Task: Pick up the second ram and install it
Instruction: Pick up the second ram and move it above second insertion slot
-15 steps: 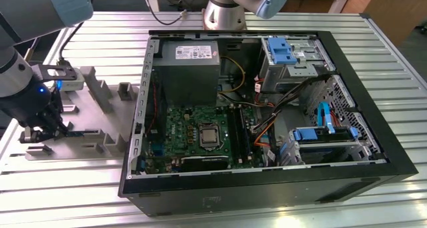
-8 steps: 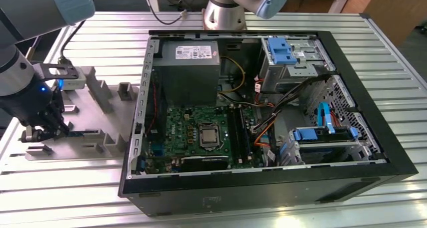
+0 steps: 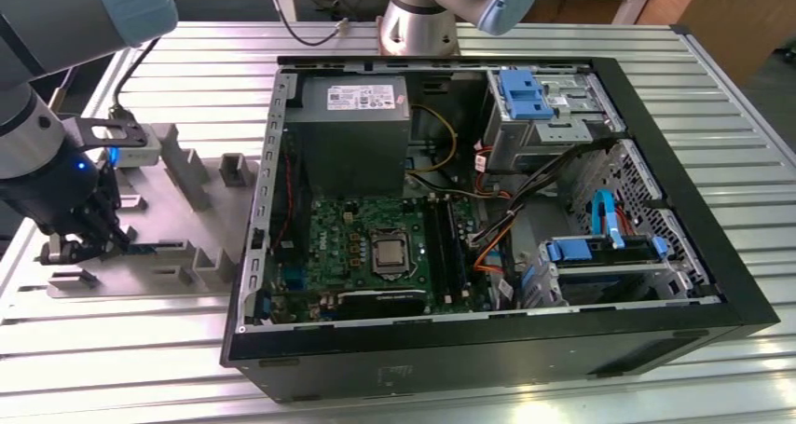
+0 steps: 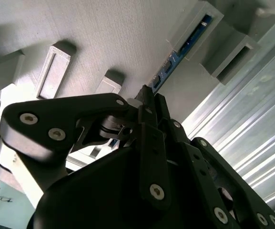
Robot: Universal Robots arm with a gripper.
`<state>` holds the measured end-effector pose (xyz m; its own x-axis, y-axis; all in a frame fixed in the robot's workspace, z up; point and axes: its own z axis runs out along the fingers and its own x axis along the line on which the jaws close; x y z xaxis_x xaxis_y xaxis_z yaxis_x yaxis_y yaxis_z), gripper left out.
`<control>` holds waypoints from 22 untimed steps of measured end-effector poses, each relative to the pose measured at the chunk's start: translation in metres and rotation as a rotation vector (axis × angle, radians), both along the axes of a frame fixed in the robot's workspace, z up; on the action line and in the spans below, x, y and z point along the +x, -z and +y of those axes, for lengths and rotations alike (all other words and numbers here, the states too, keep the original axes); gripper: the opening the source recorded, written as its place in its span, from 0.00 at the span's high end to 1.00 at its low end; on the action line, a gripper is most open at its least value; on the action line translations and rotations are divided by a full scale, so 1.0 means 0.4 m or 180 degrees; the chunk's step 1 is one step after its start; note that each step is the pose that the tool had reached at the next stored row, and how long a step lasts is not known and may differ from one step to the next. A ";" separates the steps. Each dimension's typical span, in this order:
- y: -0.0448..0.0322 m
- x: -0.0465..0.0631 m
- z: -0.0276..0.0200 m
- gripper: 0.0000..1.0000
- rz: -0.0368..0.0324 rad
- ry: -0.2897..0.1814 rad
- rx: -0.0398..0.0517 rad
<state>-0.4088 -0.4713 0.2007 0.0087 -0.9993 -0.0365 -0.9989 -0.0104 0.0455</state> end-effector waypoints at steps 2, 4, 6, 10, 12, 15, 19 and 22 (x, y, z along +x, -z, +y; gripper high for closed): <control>0.000 0.000 0.000 0.81 0.0000 0.0000 0.0000; 0.000 0.000 0.000 0.89 0.0000 0.0000 0.0000; 0.000 0.000 0.000 0.89 0.0000 0.0000 0.0000; 0.000 0.000 0.000 0.89 0.0000 0.0000 0.0000; 0.000 0.000 0.000 0.89 0.0000 0.0000 0.0000; 0.001 0.001 0.000 0.89 0.0001 0.0081 -0.0001; 0.001 0.000 0.000 0.89 0.0000 0.0083 0.0000; -0.008 0.000 0.000 0.89 0.0000 0.0084 0.0000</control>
